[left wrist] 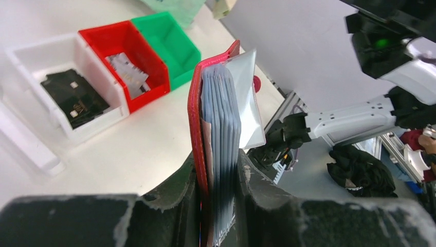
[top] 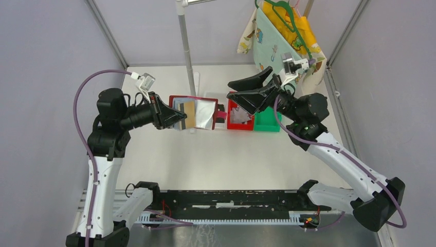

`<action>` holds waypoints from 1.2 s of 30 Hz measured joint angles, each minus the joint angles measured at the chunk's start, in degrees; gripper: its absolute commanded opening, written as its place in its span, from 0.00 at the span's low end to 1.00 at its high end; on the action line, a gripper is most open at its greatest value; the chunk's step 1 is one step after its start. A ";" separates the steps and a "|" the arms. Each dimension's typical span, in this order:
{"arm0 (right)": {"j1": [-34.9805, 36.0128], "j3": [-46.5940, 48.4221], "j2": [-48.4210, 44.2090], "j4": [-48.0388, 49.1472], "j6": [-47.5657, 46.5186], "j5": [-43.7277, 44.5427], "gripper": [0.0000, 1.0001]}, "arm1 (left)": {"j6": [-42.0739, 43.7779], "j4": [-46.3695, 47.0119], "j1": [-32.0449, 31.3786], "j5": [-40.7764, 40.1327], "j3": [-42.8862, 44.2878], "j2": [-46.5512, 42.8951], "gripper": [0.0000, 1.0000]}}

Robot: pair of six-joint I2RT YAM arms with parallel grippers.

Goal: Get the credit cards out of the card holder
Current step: Move the credit card to the storage box.

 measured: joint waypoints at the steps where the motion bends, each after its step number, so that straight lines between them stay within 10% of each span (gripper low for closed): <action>1: 0.42 0.11 0.39 0.83 0.39 -0.66 0.66 | 0.46 -0.81 0.00 -0.72 0.00 0.52 0.02; 36: 9.86 -7.13 20.50 17.59 15.47 -13.35 0.42 | 3.67 -5.77 0.02 6.47 2.62 5.01 0.14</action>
